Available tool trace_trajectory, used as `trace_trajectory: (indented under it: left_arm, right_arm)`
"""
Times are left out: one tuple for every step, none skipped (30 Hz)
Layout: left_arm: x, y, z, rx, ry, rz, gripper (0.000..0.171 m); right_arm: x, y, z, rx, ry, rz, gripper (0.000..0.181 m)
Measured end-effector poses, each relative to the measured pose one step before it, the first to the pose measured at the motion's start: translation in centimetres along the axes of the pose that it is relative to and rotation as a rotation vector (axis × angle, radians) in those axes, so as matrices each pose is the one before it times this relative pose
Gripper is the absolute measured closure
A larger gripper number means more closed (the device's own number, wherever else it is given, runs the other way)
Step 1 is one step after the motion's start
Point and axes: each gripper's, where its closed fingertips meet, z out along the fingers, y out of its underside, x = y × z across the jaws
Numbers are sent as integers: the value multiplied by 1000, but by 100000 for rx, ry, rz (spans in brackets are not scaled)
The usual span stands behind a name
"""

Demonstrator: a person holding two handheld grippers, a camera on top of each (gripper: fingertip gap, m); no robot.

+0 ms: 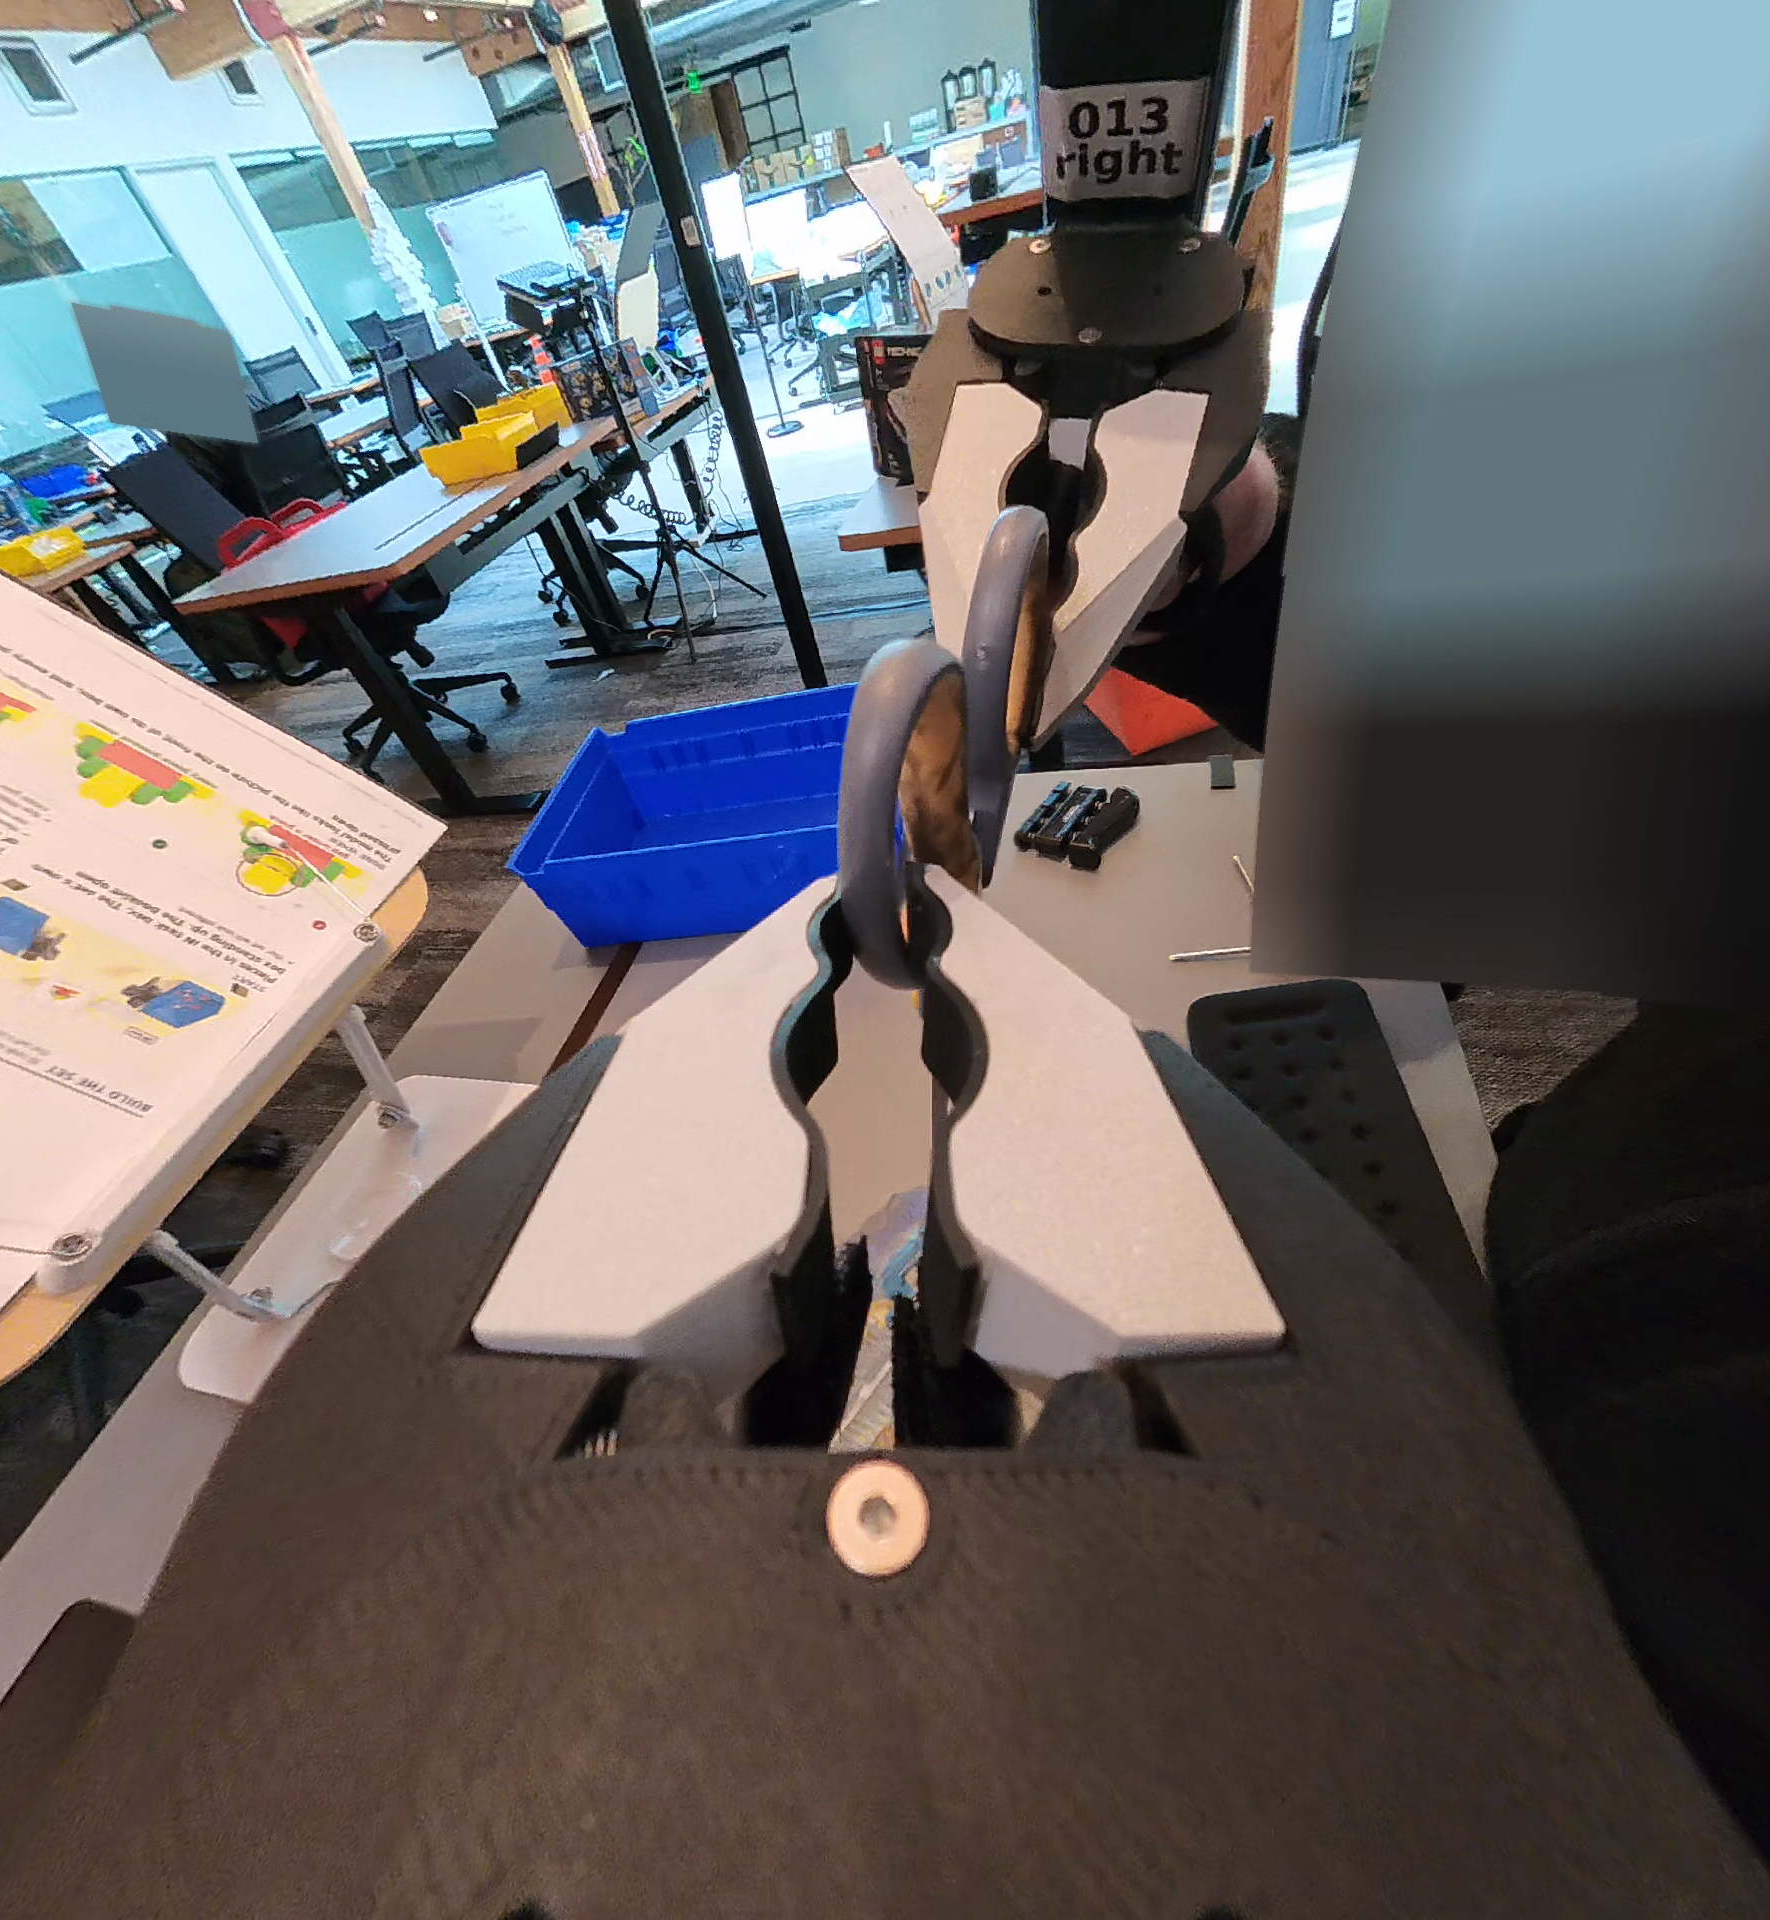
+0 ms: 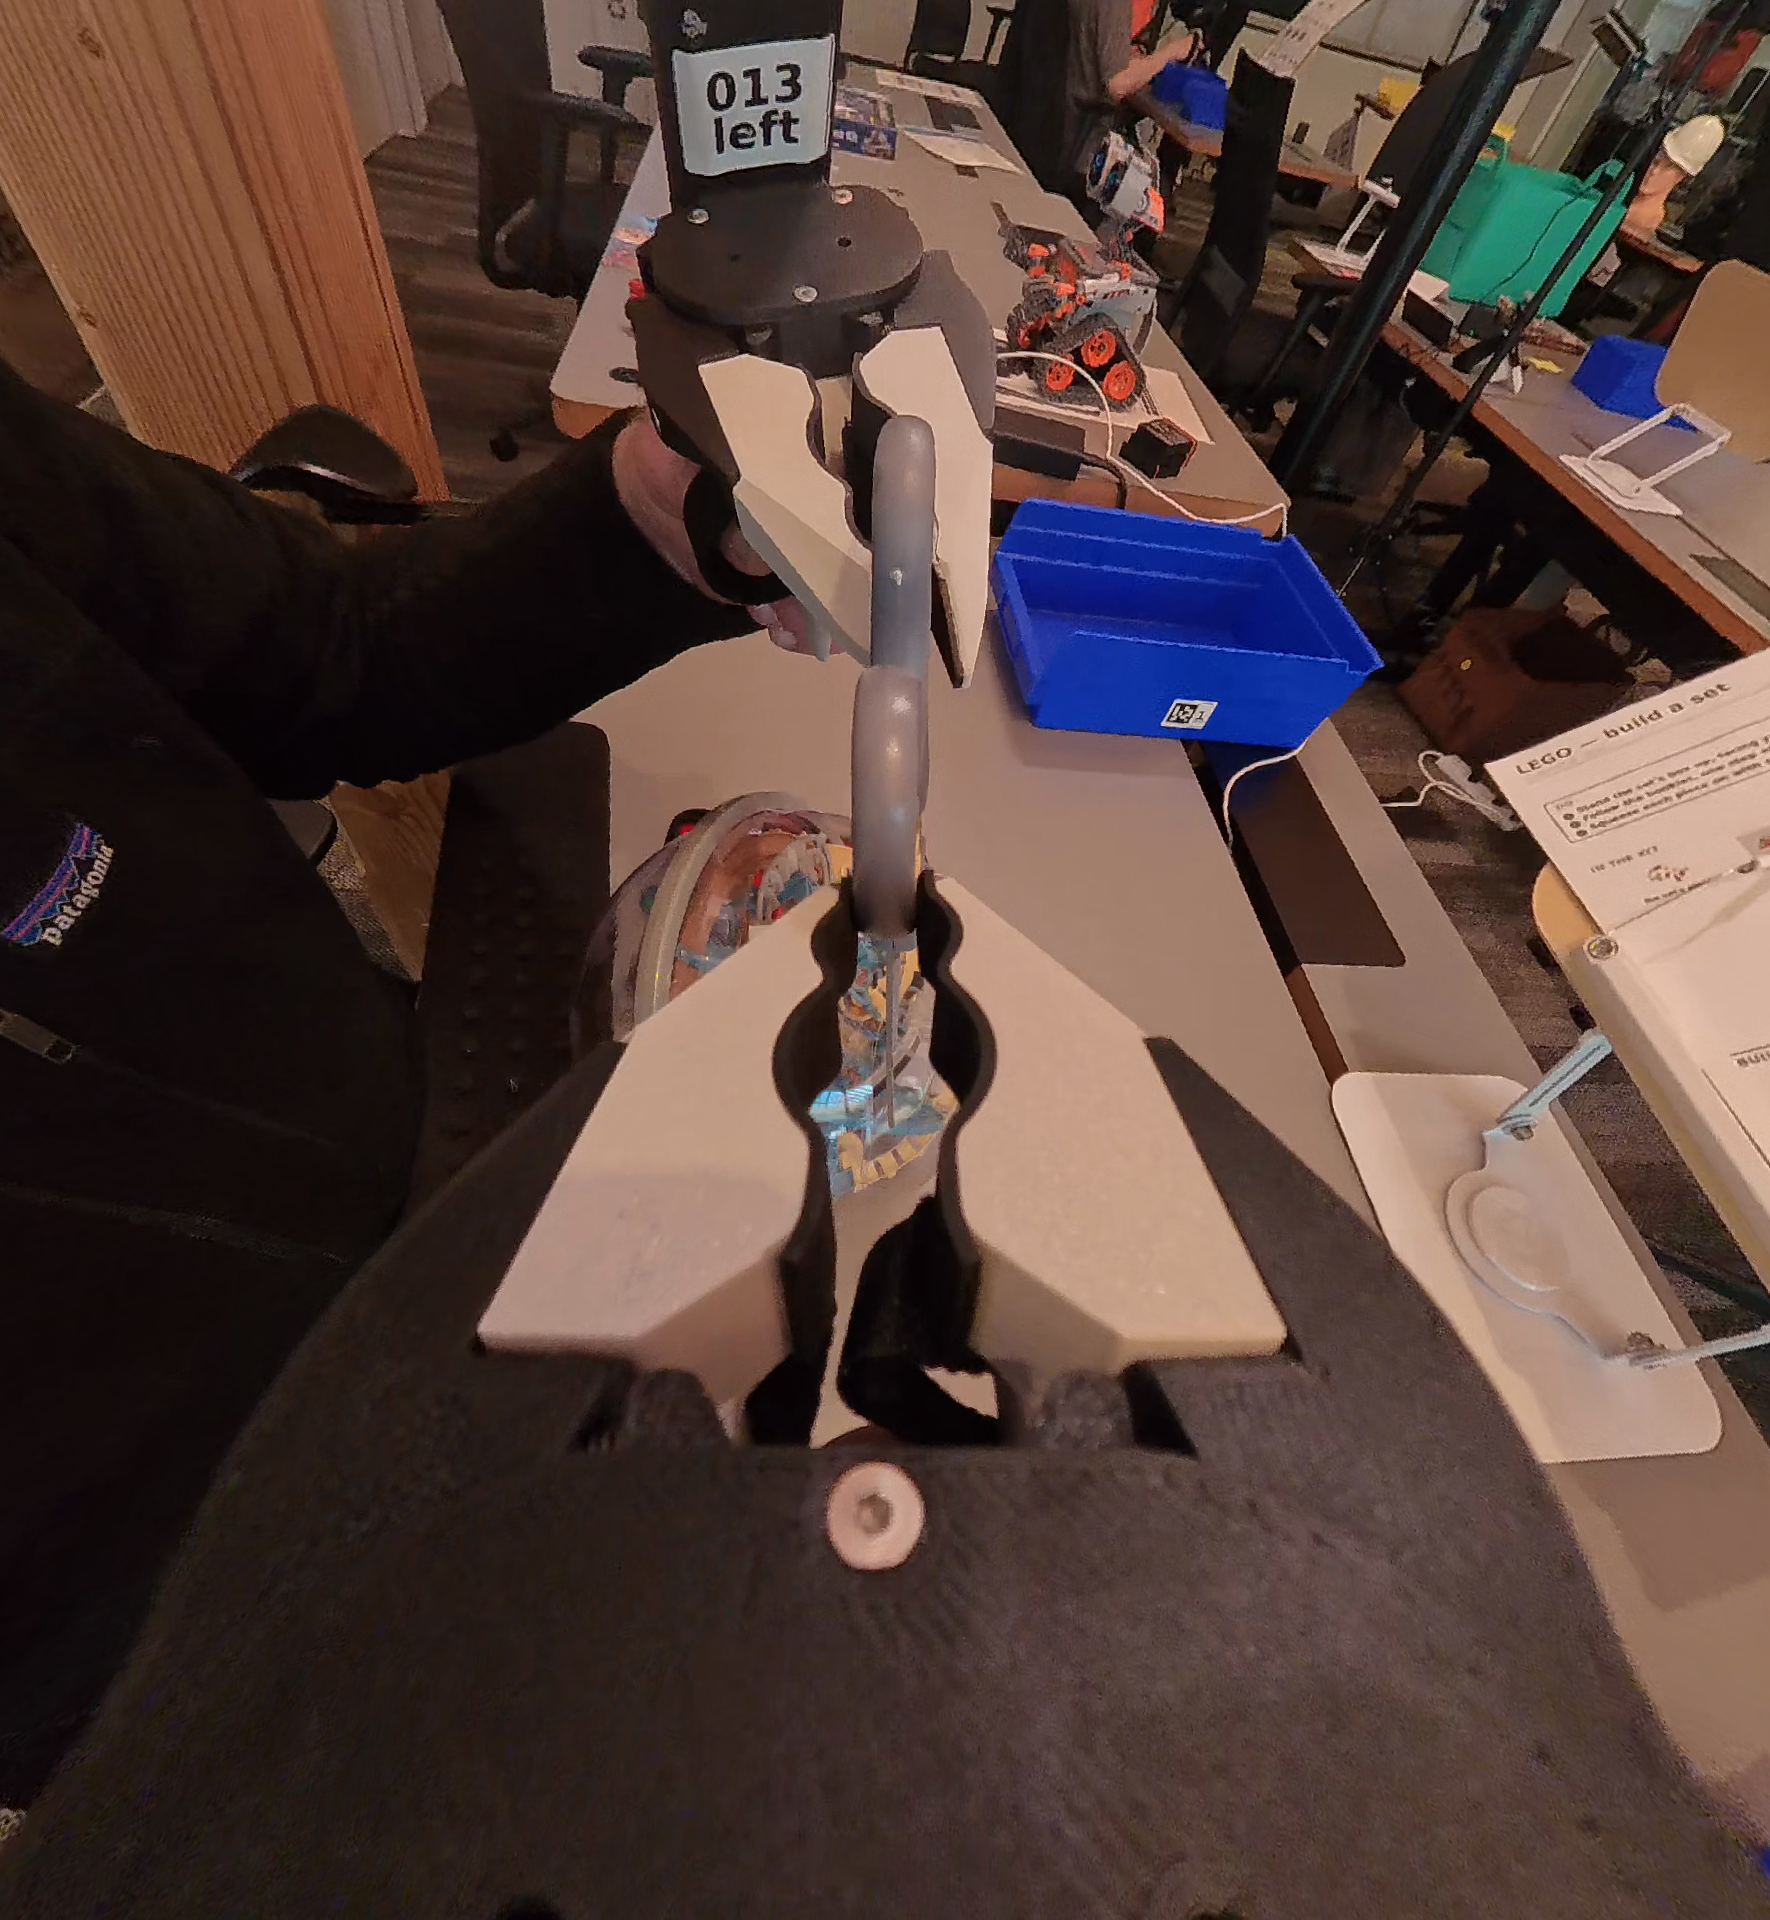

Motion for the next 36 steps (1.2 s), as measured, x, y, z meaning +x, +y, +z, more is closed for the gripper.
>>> trace_trajectory:
  left_arm:
    - [-126,-58,-177,91,-641,-168,166]
    - [-27,-72,-163,467,-197,-315,166]
    - [-59,163,-107,-790,-417,-10,166]
    - [-39,195,-74,-636,-324,203,166]
    - [39,66,-85,233,219,-352,166]
    - [100,144,17,-45,828,-961,166]
    - [99,239,131,-331,677,-579,166]
    - [13,224,131,-306,157,-306,166]
    - [8,194,109,-160,282,-341,166]
    - [-34,194,153,-35,113,-460,166]
    - [-23,252,207,-35,470,-610,166]
    - [-64,287,225,-117,713,-1232,166]
    - [-54,278,224,-108,662,-1126,166]
    - [-46,359,249,-651,443,-841,166]
    - [-36,365,257,-703,386,-575,166]
    - [80,299,298,-276,1063,-917,166]
    - [135,222,289,88,1085,-204,166]
    - [116,149,239,164,893,105,166]
    - [63,101,213,271,832,-629,166]
    - [44,105,217,312,637,-766,166]
    - [37,197,190,-175,501,-224,166]
    - [58,150,188,203,559,-402,166]
    - [106,108,189,643,852,-908,166]
    - [215,96,181,876,1406,-494,166]
    - [227,113,173,800,1066,-88,166]
    - [119,168,222,235,487,-1005,166]
    - [183,145,271,390,628,-572,166]
    - [261,272,318,-401,1020,74,166]
    - [199,272,350,-419,299,728,165]
    - [177,297,371,-682,30,448,165]
    - [210,412,425,-1617,95,1059,166]
    - [143,412,445,-1873,-882,2427,166]
    - [198,382,425,-1975,-563,1807,165]
    - [314,223,371,-1145,518,898,165]
    - [248,27,293,56,163,848,166]
    - [216,-6,223,-218,380,628,166]
  right_arm:
    - [61,-144,135,-40,-124,-197,174]
    - [46,-30,180,10,-320,105,174]
    - [19,50,187,85,-515,485,174]
    - [21,81,177,11,-407,542,174]
    - [-14,100,154,-198,-256,202,174]
    - [-74,97,85,-439,-289,-88,174]
    - [-92,81,23,-676,-405,-118,174]
    - [-43,94,-2,-778,-164,-102,174]
    - [39,174,3,-1089,212,-63,174]
    - [29,216,17,-1256,251,-118,174]
    - [-5,223,11,-1133,117,-150,174]
    - [28,255,39,-1103,270,7,174]
    - [52,316,88,-999,307,264,174]
    - [16,361,95,-785,40,577,174]
    - [25,357,45,-379,-24,720,174]
    - [38,321,-35,-214,77,622,174]
    - [5,252,-98,-292,55,442,174]
    - [-44,157,-91,-376,39,136,174]
    - [-91,88,-59,-553,181,-353,174]
    - [-111,49,-54,-694,184,-591,174]
    - [-78,62,-92,-819,202,-590,174]
    - [-63,29,-116,-410,103,-281,174]
    - [-65,58,-116,-157,-102,36,174]
    - [-84,109,-127,-270,-225,74,174]
    - [-89,117,-126,2,-262,181,174]
    - [-119,102,-122,276,-102,244,174]
    - [-164,211,-113,-232,173,-122,174]
    - [-185,329,-128,-634,327,-470,174]
    - [-205,333,-139,-231,192,-116,174]
    - [-170,374,-144,-65,309,308,174]
    - [-158,431,-133,-224,675,33,174]
    - [-207,482,-123,-450,855,-698,174]
    - [-242,579,-72,-983,899,-612,174]
    - [-215,604,-81,-830,985,18,174]
    - [-192,451,-156,607,854,576,174]
    - [-176,280,-188,1992,442,1394,174]
